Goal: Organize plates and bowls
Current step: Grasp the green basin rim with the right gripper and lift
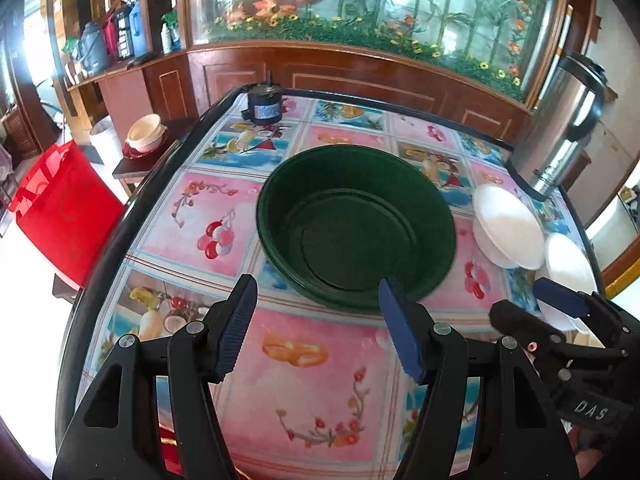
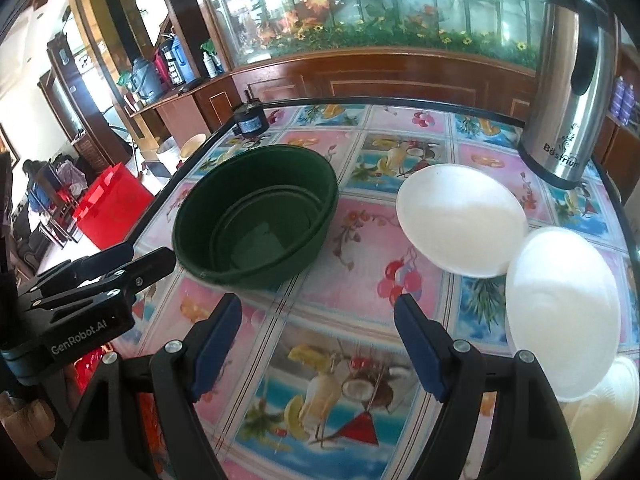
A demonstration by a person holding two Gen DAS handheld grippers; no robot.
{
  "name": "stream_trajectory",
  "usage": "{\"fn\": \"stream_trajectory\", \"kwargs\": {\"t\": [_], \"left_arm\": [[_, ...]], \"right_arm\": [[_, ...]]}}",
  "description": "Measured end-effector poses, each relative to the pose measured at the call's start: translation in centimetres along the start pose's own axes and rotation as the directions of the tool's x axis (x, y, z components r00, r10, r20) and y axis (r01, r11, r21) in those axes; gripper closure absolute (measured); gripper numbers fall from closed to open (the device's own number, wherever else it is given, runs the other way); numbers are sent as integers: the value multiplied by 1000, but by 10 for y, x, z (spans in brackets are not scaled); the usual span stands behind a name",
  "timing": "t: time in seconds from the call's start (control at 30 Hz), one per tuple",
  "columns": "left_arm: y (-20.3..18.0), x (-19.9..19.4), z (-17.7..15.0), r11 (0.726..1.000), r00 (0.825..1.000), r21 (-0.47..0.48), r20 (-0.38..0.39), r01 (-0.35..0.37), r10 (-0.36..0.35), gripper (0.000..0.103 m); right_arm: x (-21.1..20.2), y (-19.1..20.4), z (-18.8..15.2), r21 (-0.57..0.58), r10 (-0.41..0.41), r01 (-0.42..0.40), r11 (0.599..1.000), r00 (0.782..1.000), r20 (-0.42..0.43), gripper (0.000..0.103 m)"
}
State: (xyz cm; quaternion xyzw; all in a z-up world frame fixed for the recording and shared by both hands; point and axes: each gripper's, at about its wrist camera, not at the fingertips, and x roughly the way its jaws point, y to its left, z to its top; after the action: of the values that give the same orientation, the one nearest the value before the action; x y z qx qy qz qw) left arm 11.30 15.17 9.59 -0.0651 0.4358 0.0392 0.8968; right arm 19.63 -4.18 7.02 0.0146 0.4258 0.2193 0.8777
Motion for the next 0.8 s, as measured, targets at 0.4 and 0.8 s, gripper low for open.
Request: {"fn": "stream_trajectory", "kwargs": {"t": [0.4, 0.8], "left_arm": [[16, 31, 19, 999, 999, -20, -18, -49, 48, 39], [22, 60, 34, 998, 997, -34, -41, -59, 58, 39]], "right_arm": [[28, -2, 27, -9, -14, 14, 1000, 1000, -28, 24], [57, -6, 43, -23, -27, 25, 999, 998, -61, 24]]}}
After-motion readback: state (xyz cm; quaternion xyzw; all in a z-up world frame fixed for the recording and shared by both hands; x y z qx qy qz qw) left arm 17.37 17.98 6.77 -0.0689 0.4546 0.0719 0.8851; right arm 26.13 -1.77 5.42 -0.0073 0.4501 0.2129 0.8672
